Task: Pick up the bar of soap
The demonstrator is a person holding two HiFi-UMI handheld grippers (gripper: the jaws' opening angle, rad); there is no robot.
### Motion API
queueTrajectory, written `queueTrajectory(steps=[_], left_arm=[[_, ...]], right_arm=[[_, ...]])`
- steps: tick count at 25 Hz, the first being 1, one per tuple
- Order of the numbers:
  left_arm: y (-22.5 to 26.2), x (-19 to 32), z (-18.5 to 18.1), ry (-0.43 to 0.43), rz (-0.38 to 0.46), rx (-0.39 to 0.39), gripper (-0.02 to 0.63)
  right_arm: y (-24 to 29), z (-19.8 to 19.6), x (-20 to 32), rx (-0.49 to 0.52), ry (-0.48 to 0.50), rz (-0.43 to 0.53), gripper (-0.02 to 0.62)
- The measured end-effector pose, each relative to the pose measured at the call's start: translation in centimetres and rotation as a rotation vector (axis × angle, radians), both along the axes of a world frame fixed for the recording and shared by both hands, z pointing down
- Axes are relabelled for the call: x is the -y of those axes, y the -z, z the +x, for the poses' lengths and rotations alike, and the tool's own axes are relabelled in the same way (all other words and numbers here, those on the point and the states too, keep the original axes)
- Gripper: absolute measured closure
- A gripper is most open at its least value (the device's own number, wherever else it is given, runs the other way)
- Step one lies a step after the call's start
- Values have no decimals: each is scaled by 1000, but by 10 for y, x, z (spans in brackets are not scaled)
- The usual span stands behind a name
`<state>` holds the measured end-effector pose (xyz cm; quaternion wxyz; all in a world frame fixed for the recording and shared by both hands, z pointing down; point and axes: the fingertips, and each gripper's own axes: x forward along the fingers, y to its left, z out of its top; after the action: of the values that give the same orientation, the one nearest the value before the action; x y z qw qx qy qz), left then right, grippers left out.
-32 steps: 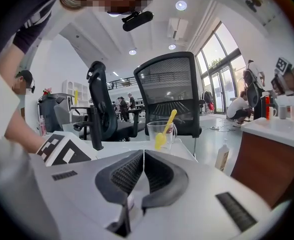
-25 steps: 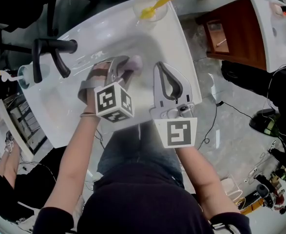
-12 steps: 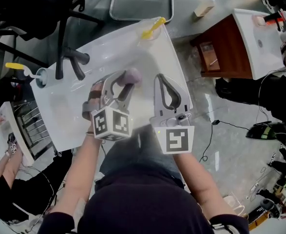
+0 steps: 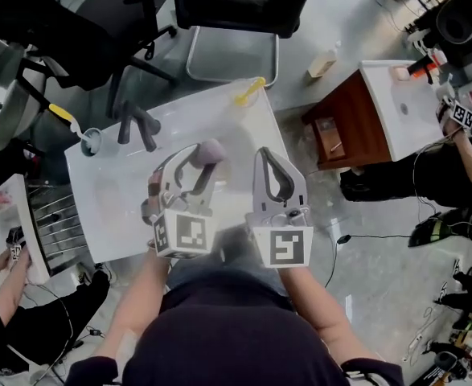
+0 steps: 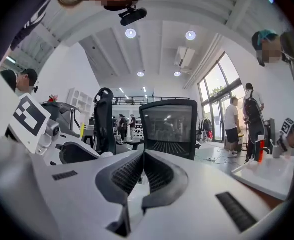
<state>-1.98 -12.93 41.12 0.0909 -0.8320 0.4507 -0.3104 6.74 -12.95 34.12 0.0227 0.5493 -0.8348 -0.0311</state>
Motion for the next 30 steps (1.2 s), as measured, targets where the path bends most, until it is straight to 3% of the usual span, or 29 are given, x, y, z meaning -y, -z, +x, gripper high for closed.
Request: queueTrajectory(steps=[16,25,30], left_arm=[[140,-9,-43,164,265,-331,426],[183,-21,-64,237,340,-478,426],[197,-29,-71,258,371,-514,426]], right_arm=[[85,-17,-12,-13,30,149,577],[114,-23,-18,2,22,206,577],[123,-18,-22,20,-7,210,577]])
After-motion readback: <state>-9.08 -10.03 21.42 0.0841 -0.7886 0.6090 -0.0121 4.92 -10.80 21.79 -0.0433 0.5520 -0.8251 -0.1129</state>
